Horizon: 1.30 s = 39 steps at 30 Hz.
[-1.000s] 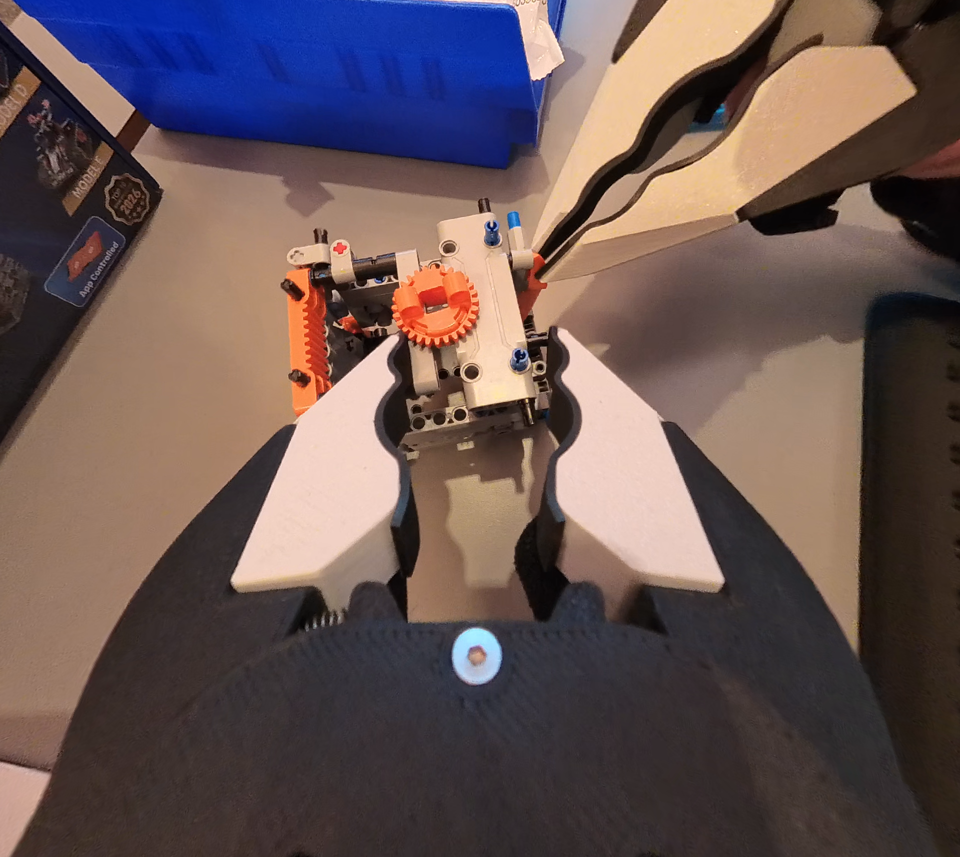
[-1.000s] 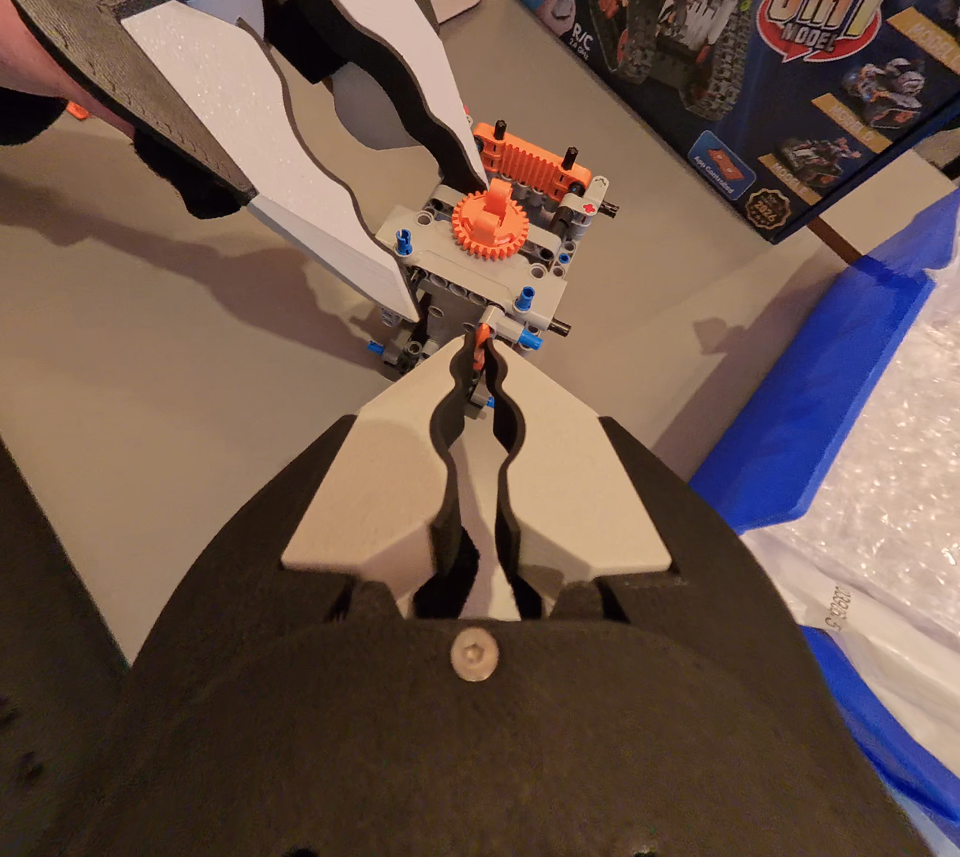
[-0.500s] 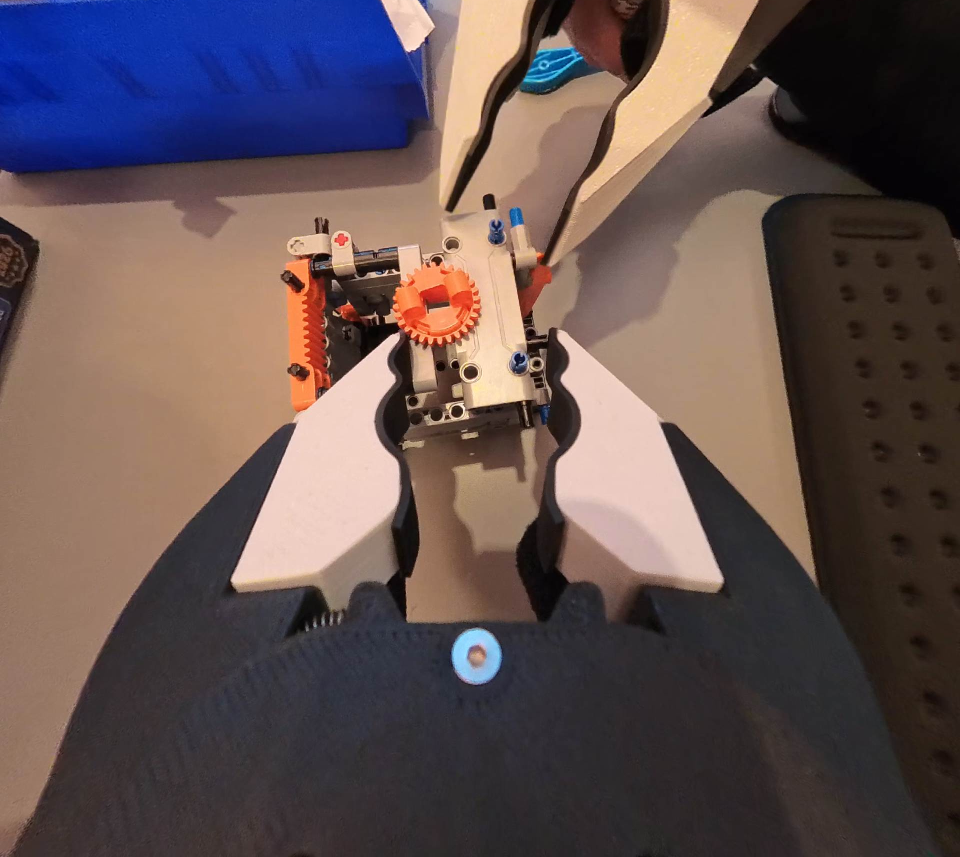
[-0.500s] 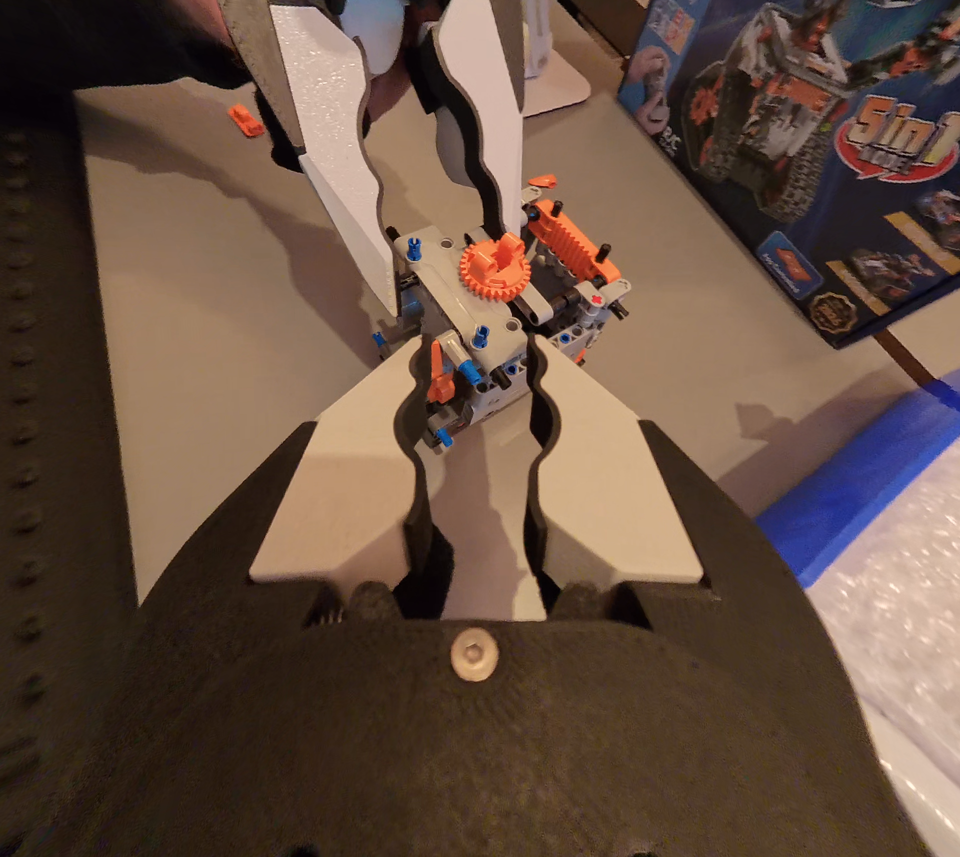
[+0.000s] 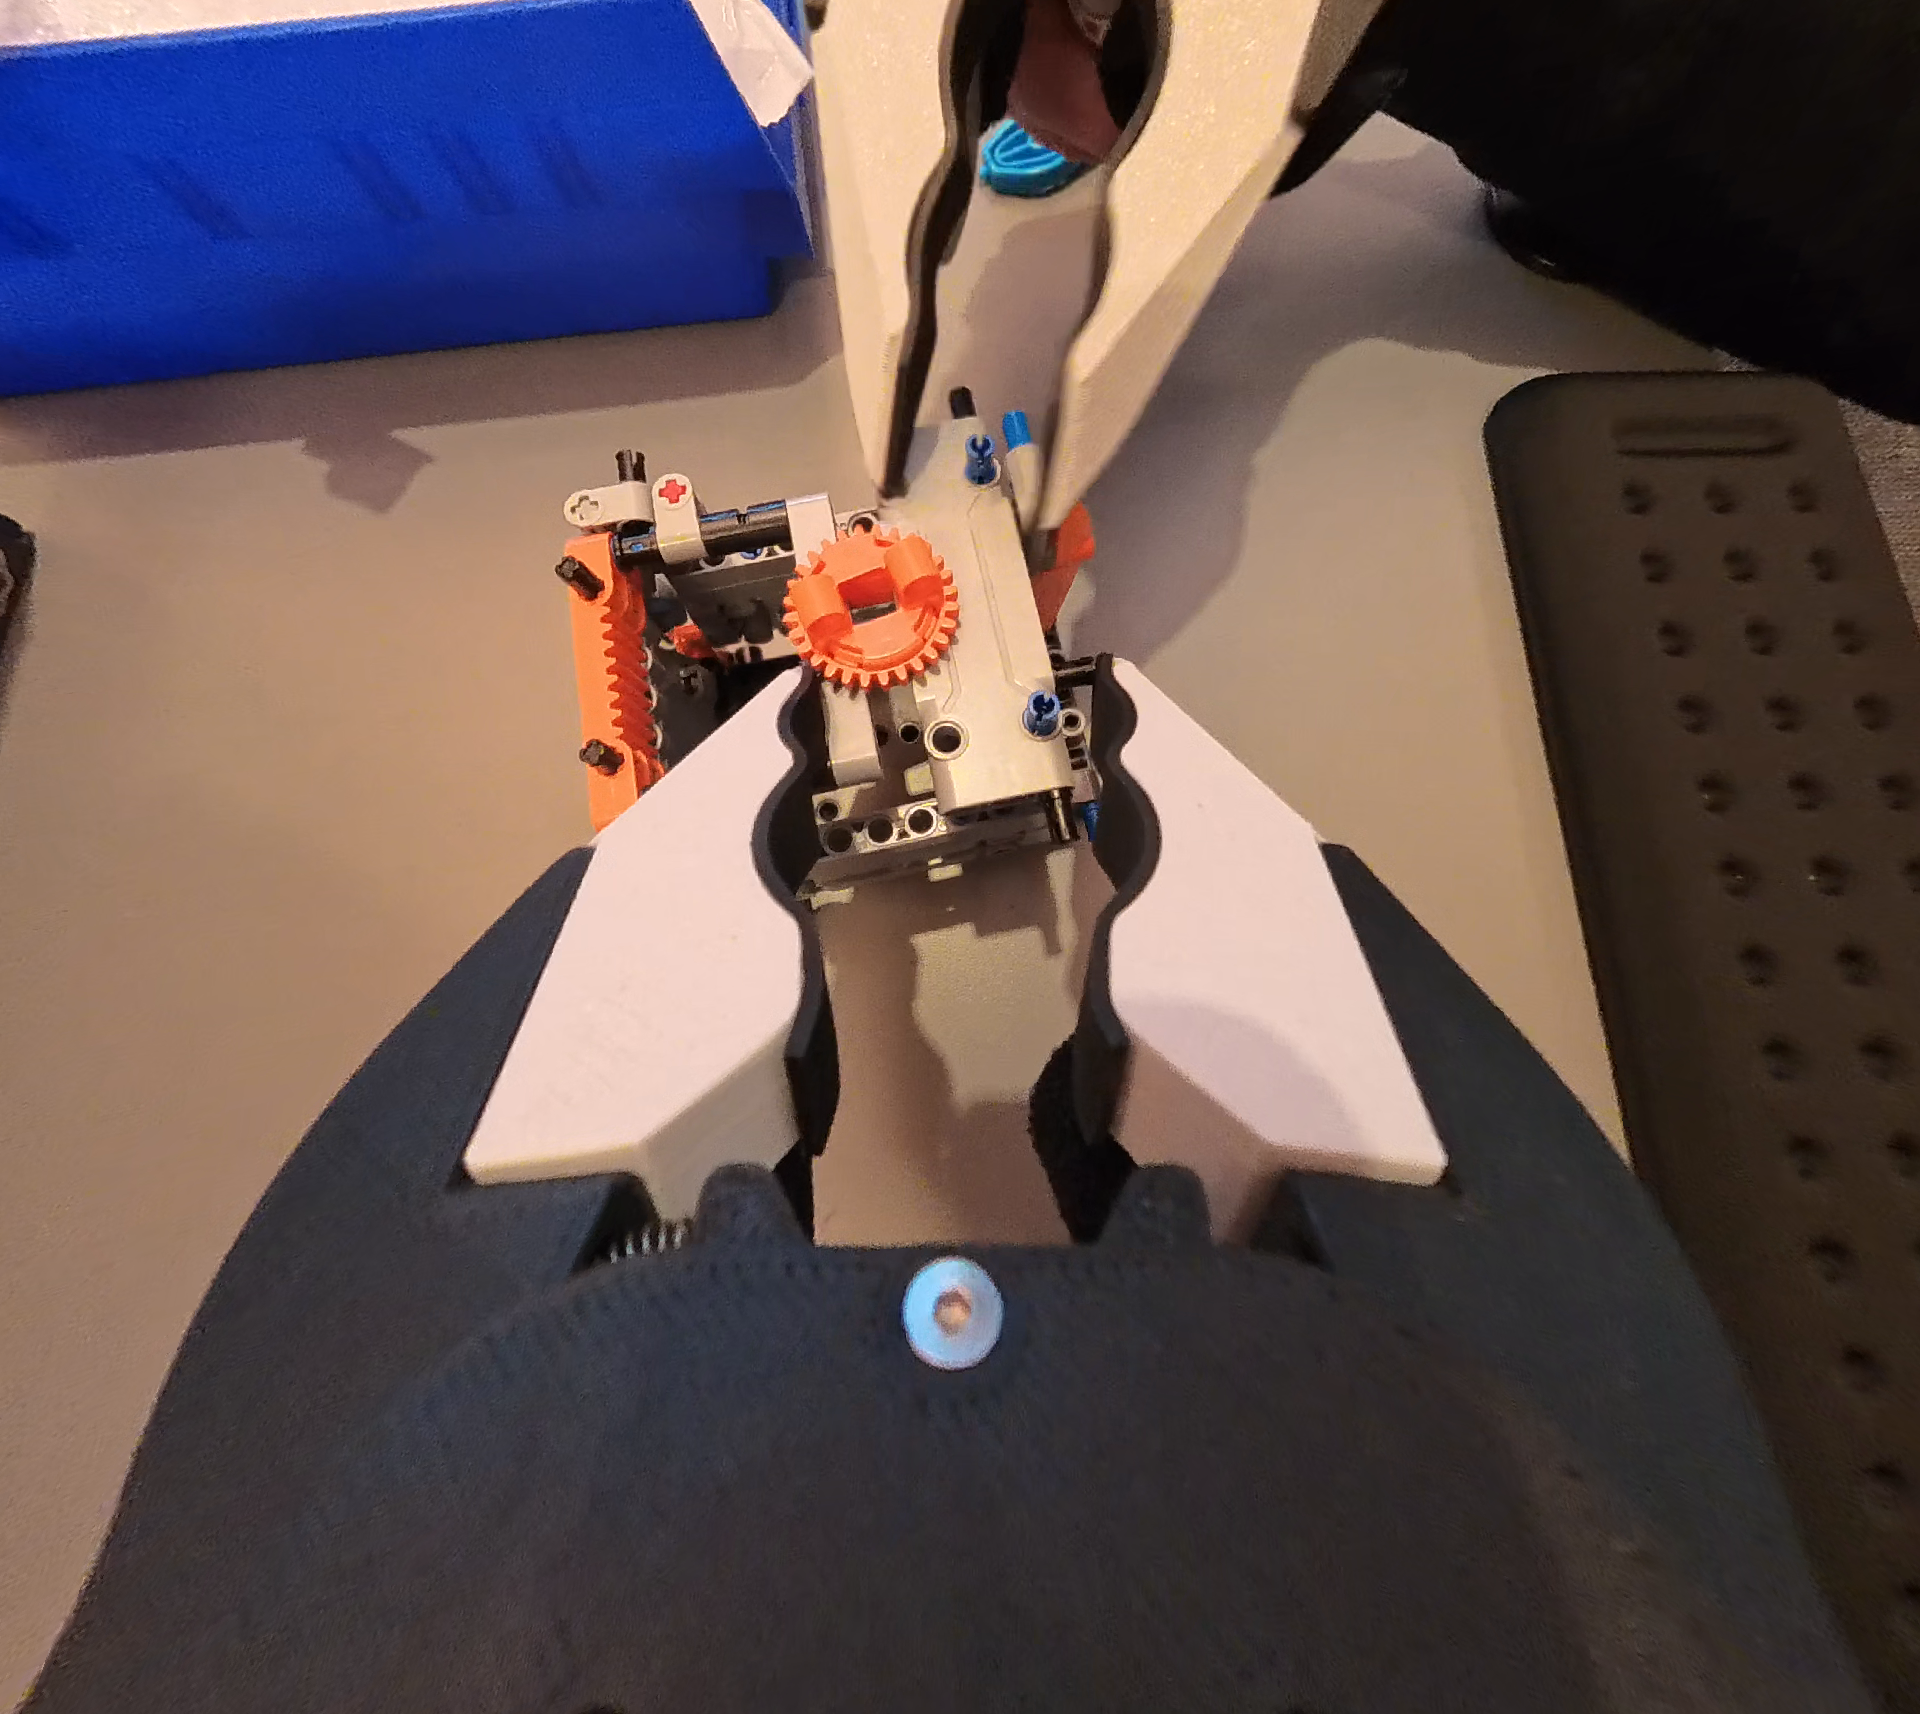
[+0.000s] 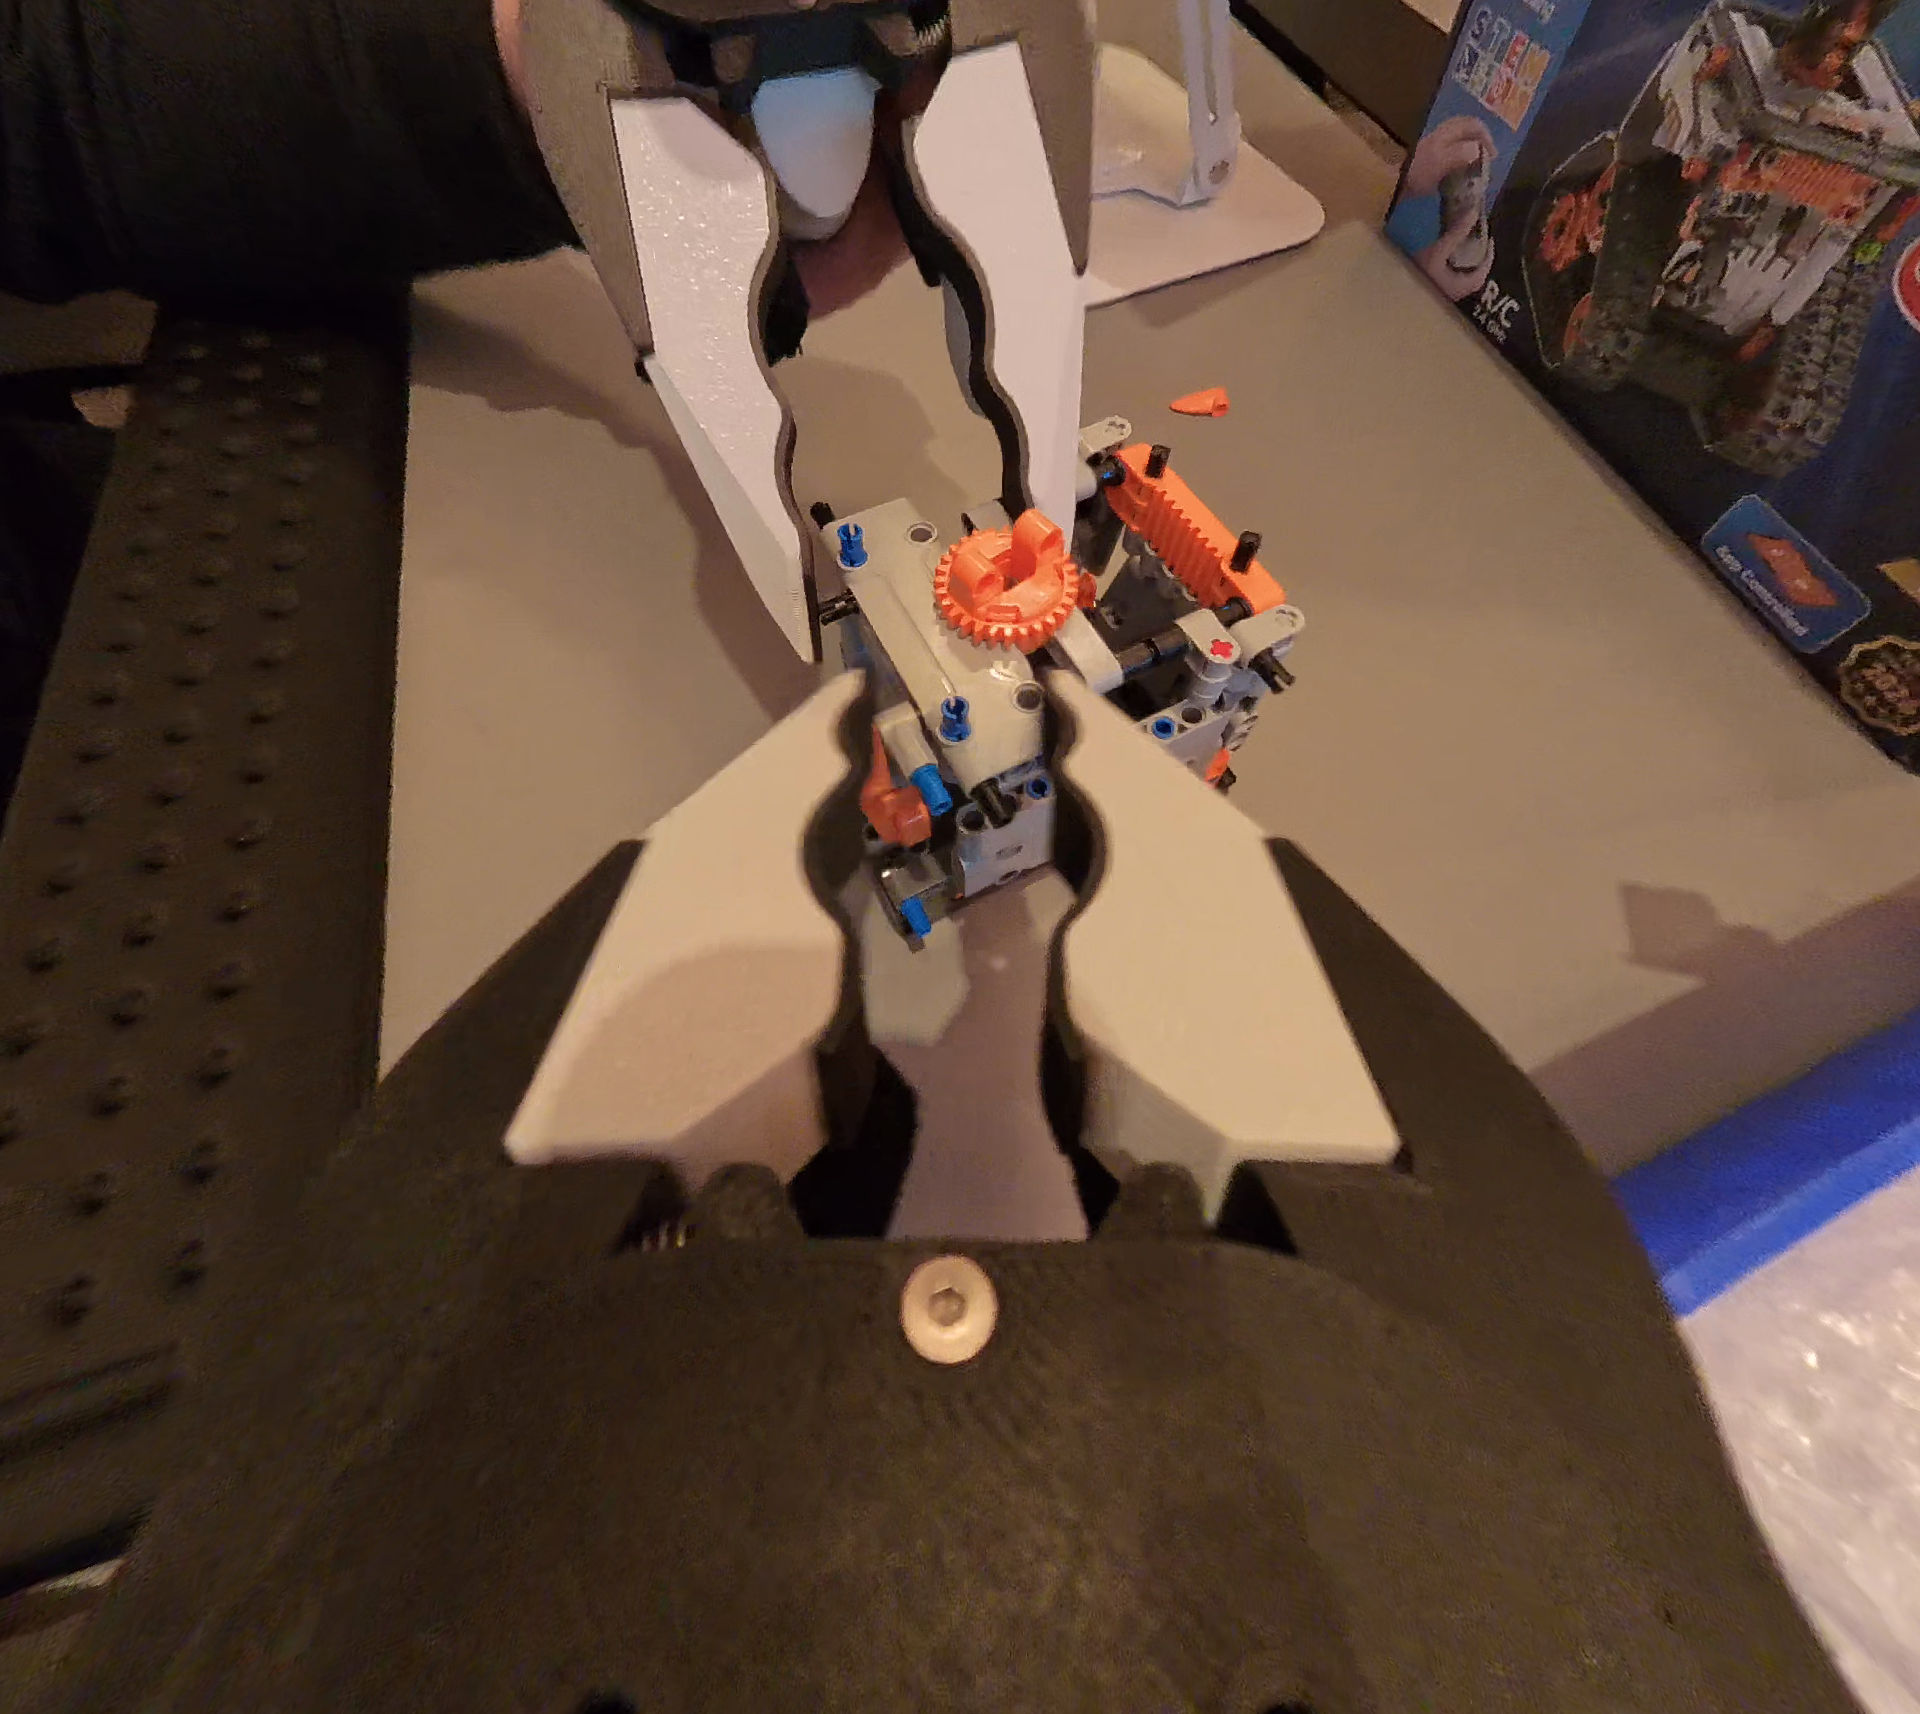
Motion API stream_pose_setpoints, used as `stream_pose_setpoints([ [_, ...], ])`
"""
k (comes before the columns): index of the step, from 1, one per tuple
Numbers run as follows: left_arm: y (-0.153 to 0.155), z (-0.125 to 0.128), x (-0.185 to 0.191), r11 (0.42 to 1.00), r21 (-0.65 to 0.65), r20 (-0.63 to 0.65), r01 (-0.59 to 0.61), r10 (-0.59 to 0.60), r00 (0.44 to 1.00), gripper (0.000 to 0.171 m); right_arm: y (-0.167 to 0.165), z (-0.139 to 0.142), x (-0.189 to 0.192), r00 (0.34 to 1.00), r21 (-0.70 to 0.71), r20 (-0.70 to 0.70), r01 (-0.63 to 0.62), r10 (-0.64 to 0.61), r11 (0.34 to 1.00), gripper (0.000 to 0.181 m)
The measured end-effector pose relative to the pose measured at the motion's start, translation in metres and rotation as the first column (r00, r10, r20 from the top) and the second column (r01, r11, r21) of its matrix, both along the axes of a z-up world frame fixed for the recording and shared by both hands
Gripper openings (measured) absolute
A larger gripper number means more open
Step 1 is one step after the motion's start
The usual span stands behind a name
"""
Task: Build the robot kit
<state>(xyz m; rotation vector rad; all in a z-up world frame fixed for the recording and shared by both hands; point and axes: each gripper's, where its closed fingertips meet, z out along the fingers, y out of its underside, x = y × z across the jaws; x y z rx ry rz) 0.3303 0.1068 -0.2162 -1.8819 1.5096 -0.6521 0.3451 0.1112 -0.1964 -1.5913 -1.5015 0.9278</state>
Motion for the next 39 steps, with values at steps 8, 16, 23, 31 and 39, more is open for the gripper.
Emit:
stream_pose_setpoints([
  [8, -0.004, 0.0, -0.002, 0.999, -0.029, 0.013, 0.041, -0.041, 0.999, 0.05, -0.005, -0.005, 0.005, 1.0, -0.012, 0.012, -0.026, 0.026, 1.0, 0.039],
  [16, -0.005, 0.0, -0.001, 0.998, -0.035, 0.015, 0.055, -0.054, 0.998, 0.05, -0.006, -0.006, 0.005, 0.999, -0.023, 0.002, -0.047, 0.047, 0.999, 0.035],
  [23, -0.006, 0.0, -0.002, 0.998, -0.028, 0.012, 0.058, -0.058, 0.998, 0.05, -0.004, -0.005, 0.004, 0.999, -0.053, -0.026, -0.04, 0.038, 0.998, 0.032],
  [31, -0.001, 0.0, -0.012, 0.999, -0.003, -0.036, 0.053, -0.053, 0.998, 0.05, -0.004, 0.002, 0.011, 0.993, -0.092, -0.12, -0.009, -0.002, 0.996, 0.042],
  [39, 0.006, 0.004, -0.031, 1.0, 0.024, -0.094, 0.0, 0.003, 0.996, 0.05, 0.008, -0.006, 0.018, 0.992, -0.087, -0.116, 0.047, -0.057, 0.995, 0.042],
])
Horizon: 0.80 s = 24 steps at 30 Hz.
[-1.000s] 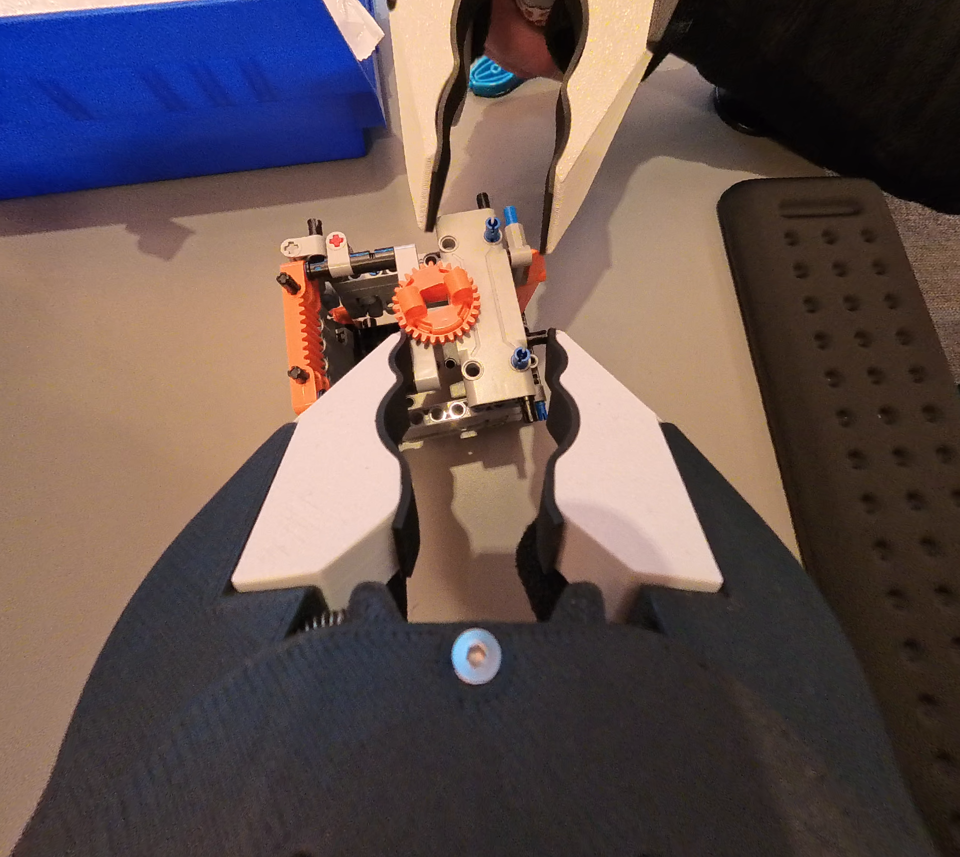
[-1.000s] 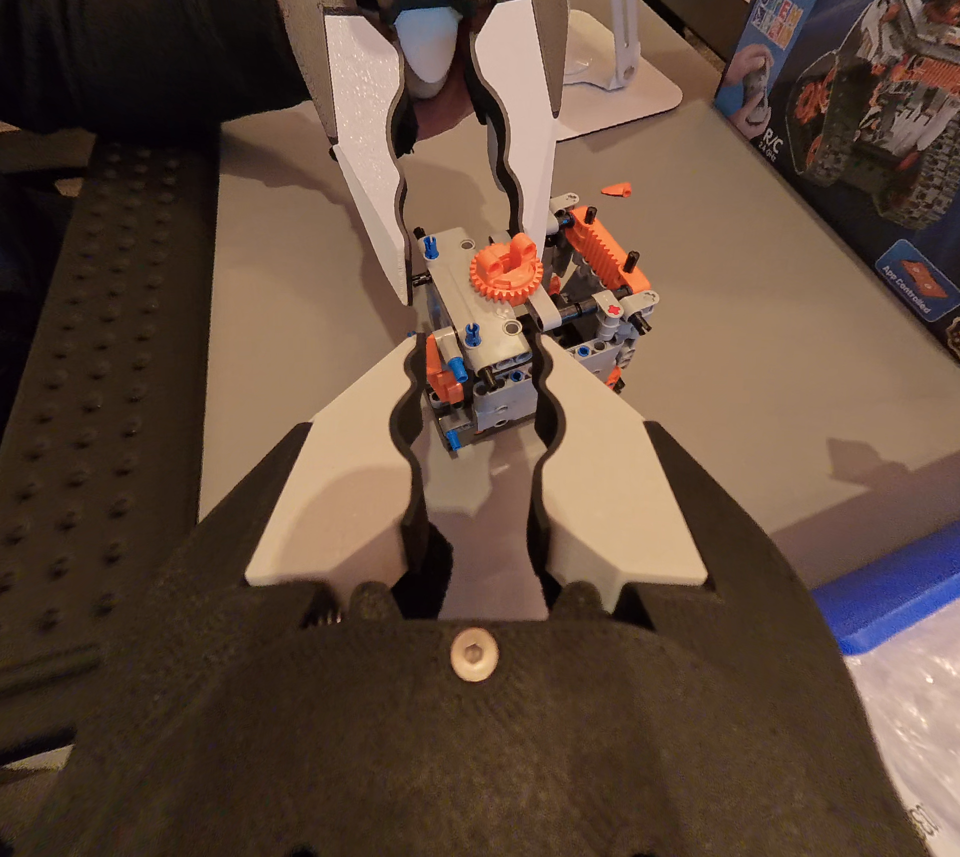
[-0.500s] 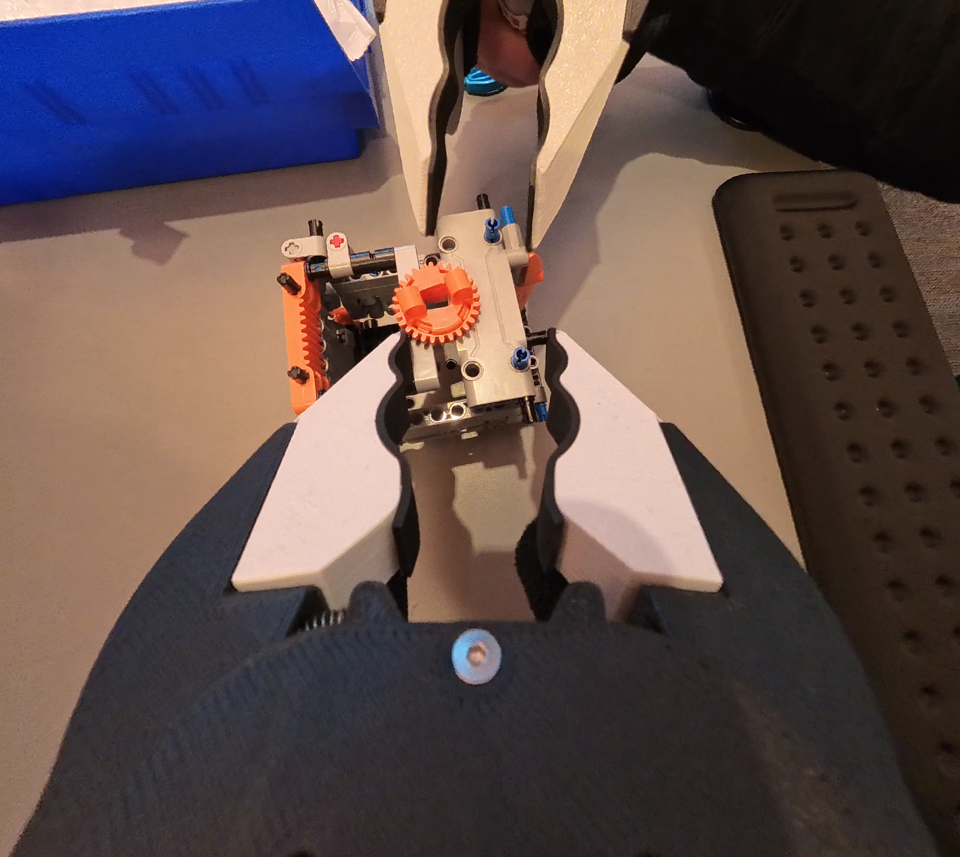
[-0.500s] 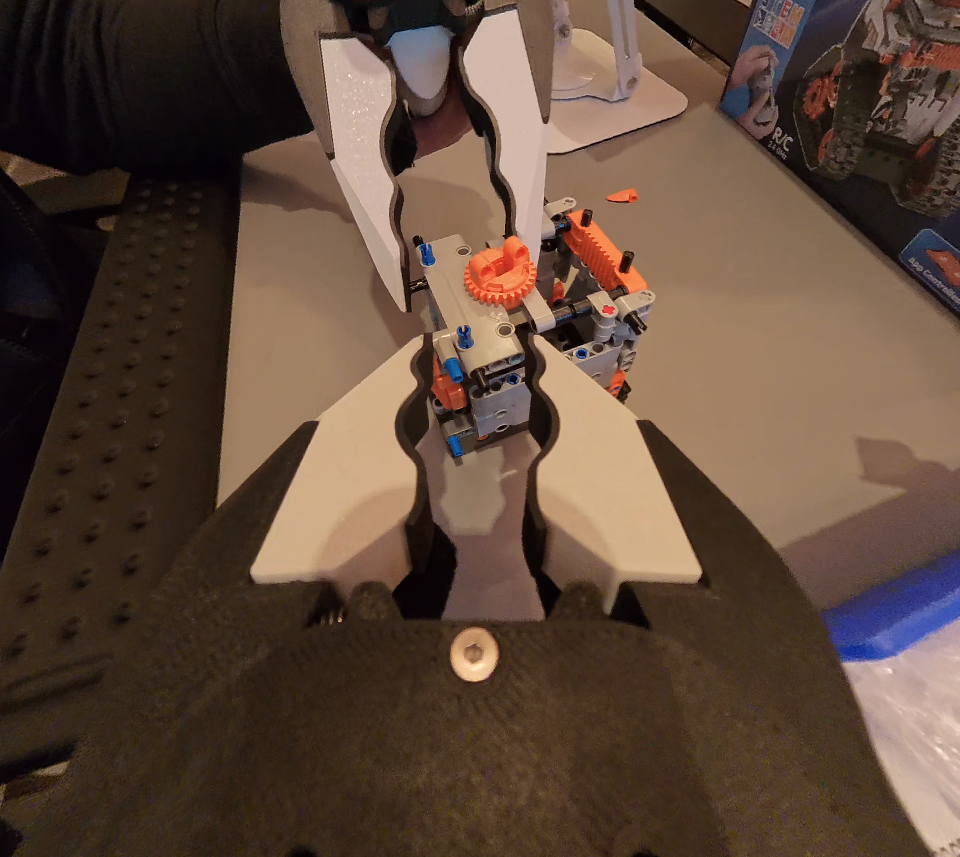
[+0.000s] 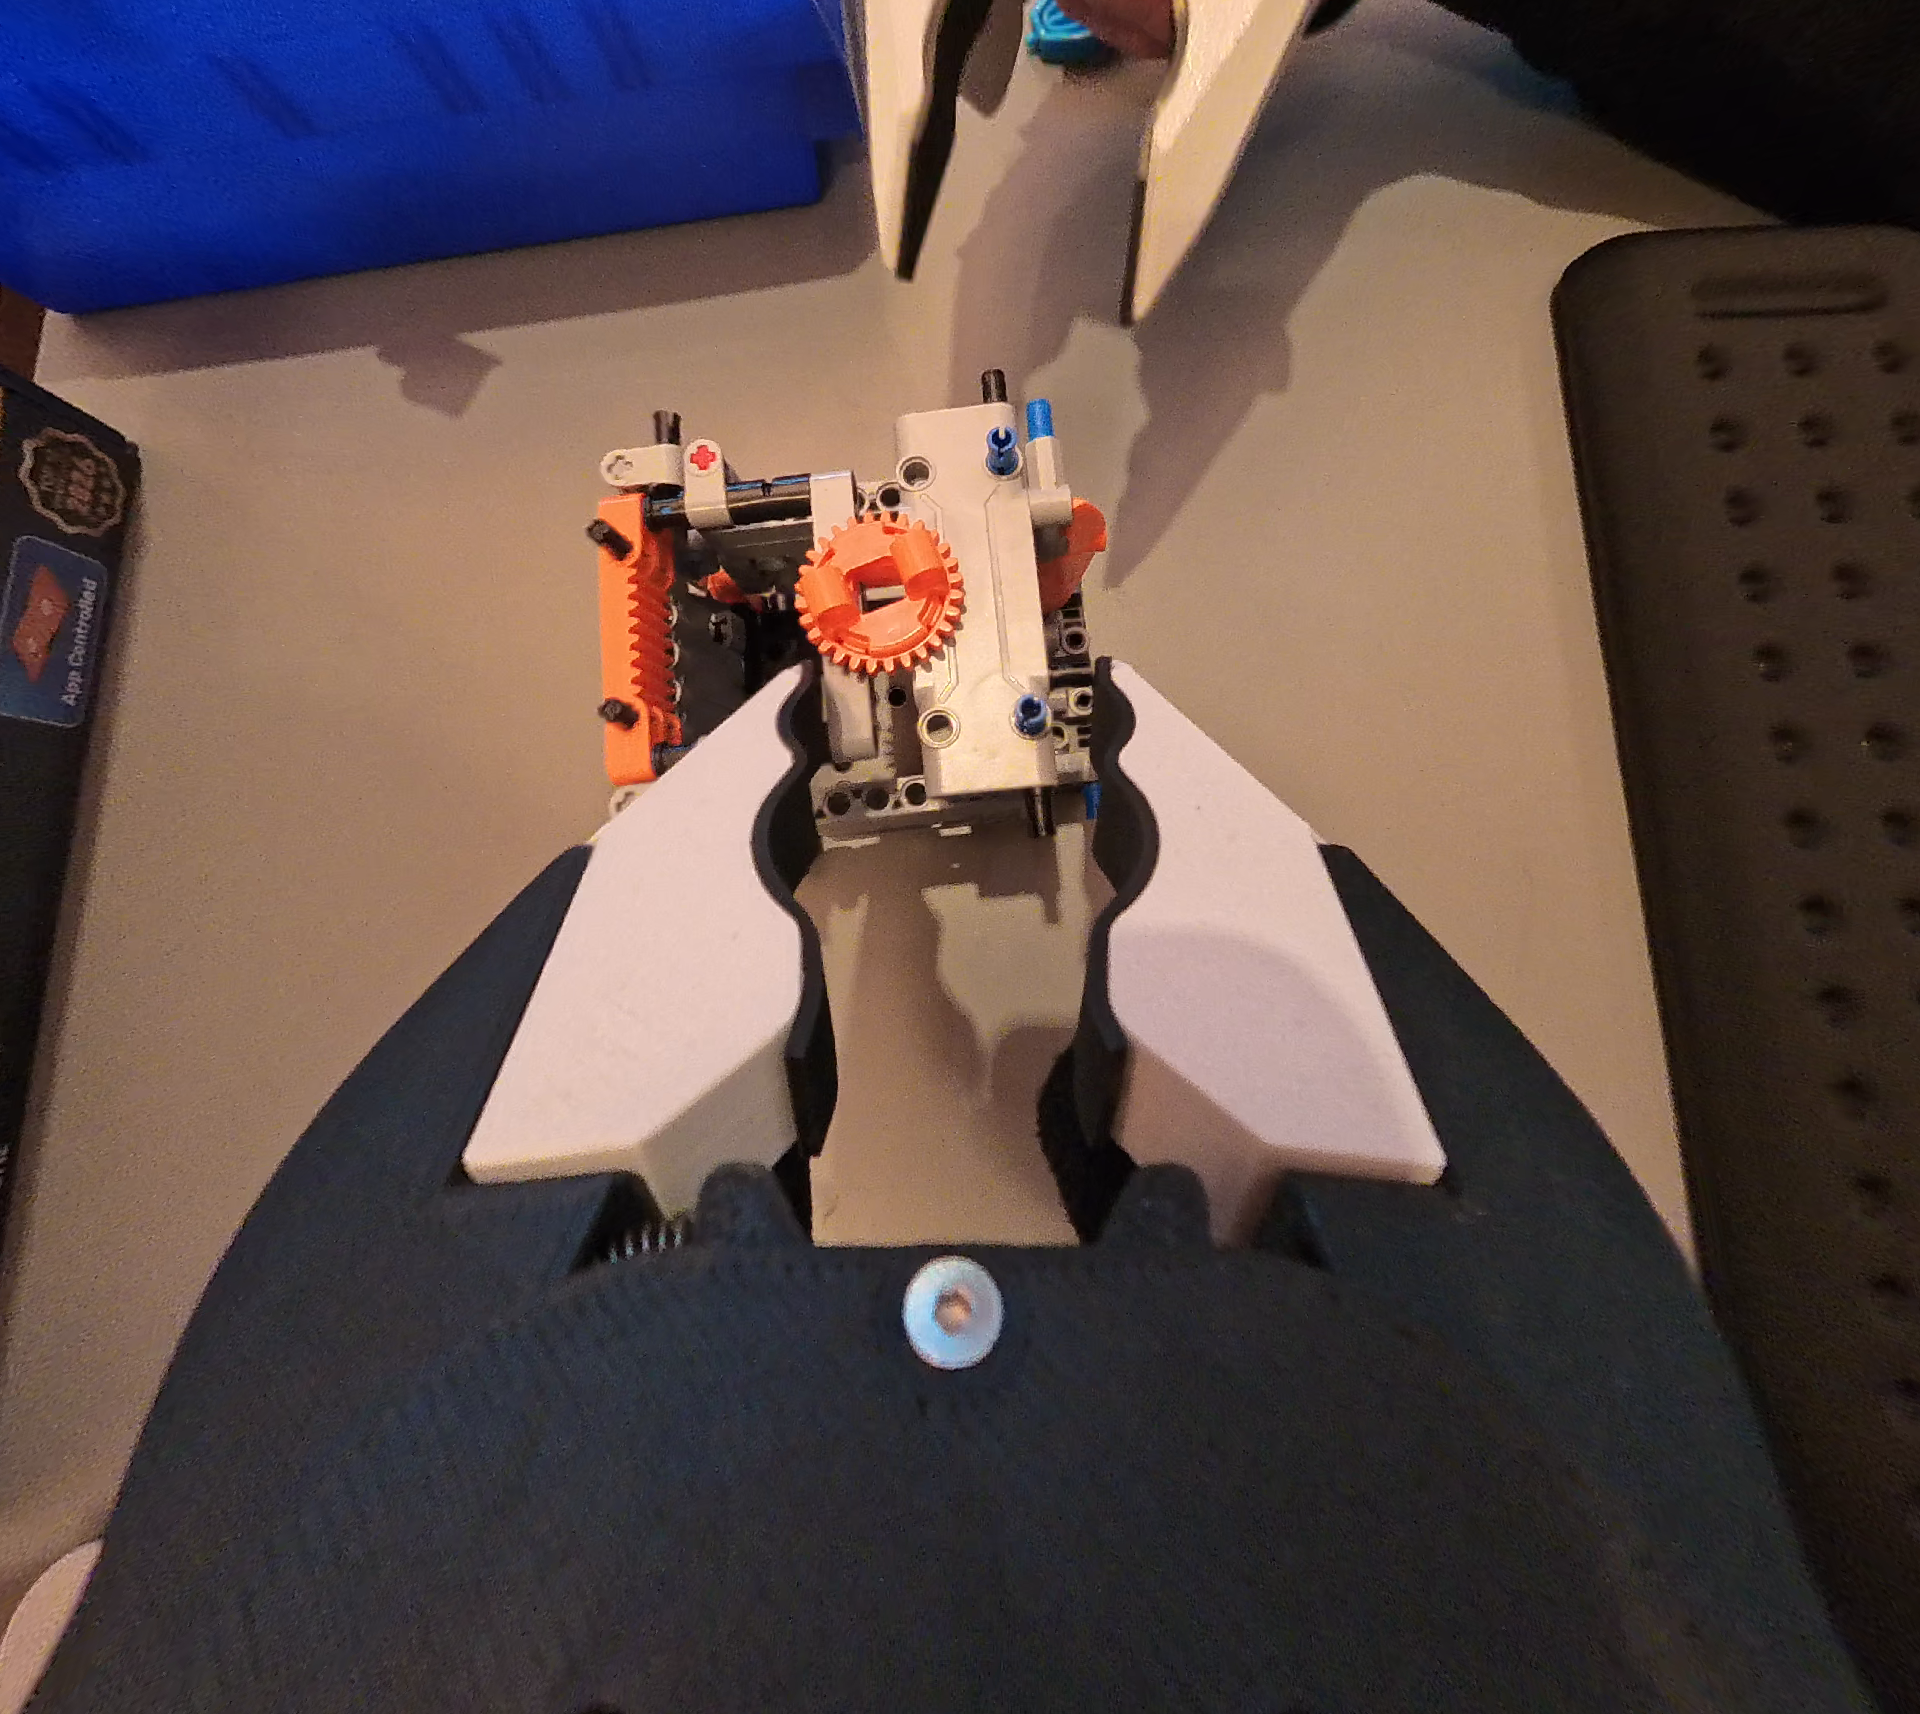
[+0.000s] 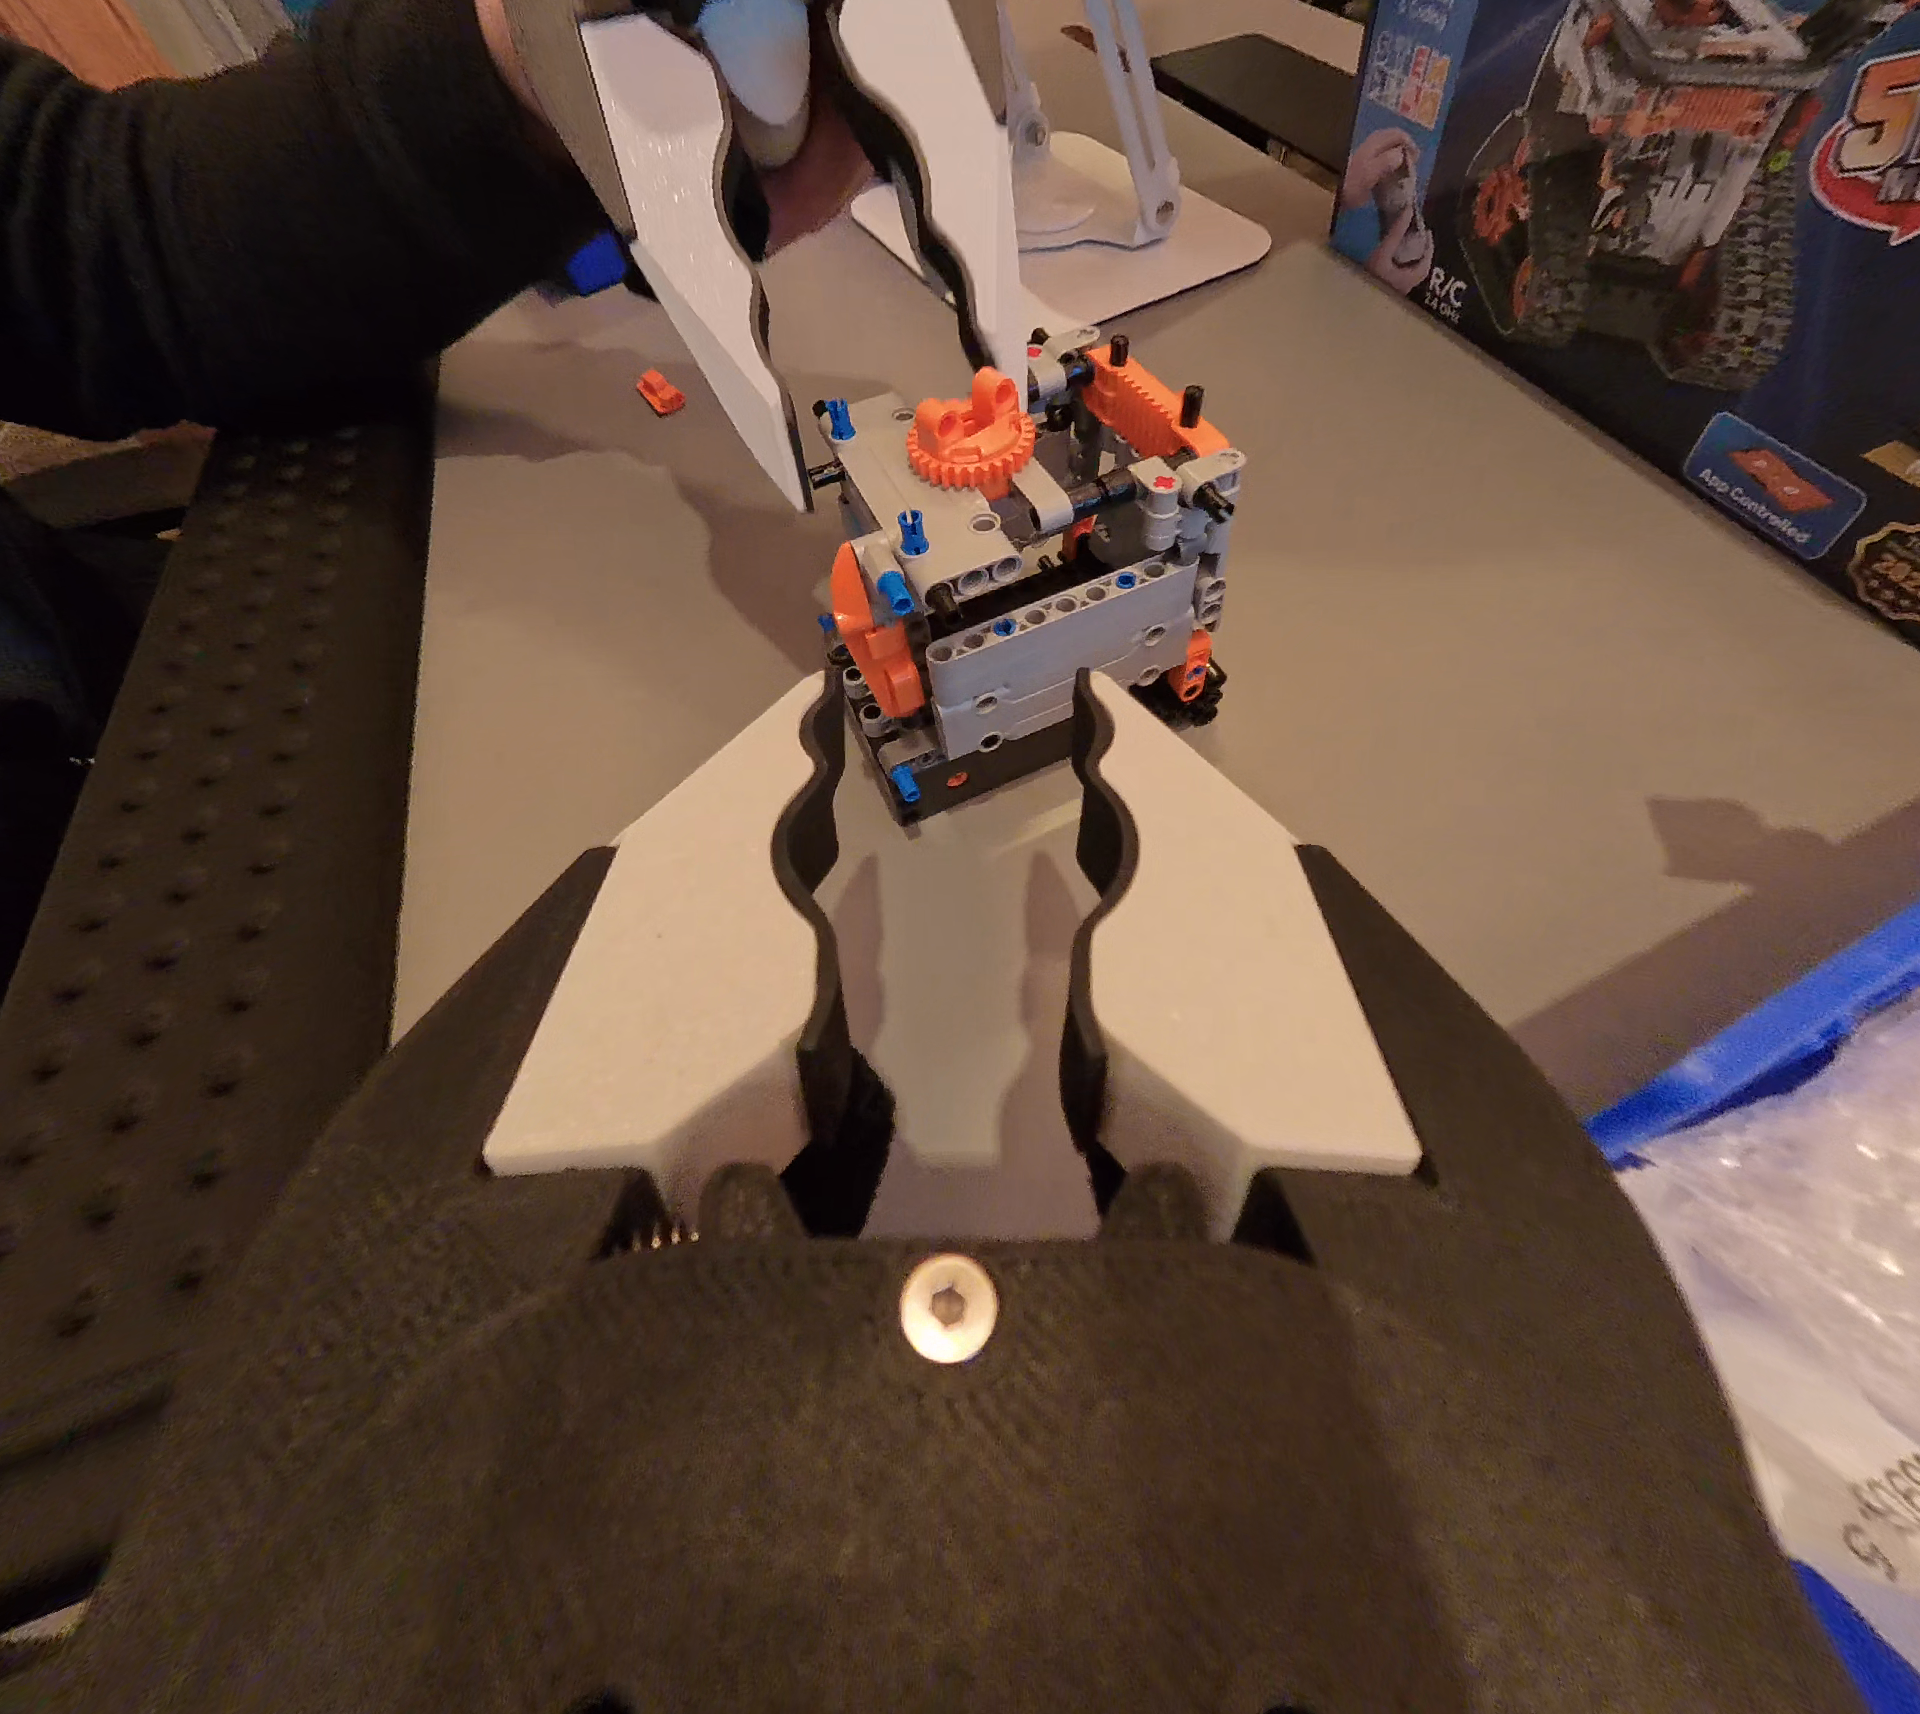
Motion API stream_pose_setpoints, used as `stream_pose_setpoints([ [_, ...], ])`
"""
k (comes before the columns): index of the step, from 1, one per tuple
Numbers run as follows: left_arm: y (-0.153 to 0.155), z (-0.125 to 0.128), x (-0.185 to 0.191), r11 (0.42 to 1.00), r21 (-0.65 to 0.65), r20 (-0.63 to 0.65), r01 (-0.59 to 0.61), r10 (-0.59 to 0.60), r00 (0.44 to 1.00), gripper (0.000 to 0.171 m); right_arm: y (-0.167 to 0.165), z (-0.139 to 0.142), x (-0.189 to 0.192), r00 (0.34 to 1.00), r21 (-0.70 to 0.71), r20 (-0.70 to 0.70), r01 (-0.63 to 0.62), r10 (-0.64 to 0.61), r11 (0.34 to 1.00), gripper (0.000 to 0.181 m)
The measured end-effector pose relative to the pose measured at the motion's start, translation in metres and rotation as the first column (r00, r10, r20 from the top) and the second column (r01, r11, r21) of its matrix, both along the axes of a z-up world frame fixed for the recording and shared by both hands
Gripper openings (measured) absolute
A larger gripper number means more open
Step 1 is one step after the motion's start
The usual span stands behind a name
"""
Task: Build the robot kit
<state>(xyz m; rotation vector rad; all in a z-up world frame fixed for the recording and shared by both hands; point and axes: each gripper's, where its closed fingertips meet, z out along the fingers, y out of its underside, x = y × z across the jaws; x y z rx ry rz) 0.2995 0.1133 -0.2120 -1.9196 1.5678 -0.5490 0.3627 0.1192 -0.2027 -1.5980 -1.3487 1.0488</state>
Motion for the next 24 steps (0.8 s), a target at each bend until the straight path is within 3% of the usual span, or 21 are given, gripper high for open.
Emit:
stream_pose_setpoints([
  [17, 0.004, 0.003, -0.029, 0.995, 0.028, -0.084, -0.1, 0.102, 0.991, 0.049, -0.01, -0.026, -0.054, 0.997, 0.038, 0.08, -0.019, 0.016, 0.999, 0.044],
  [24, 0.009, 0.011, -0.05, 0.986, 0.11, -0.177, -0.124, 0.142, 0.974, 0.054, -0.004, -0.016, -0.045, 1.0, 0.032, 0.03, 0.003, -0.004, 0.999, 0.049],
])
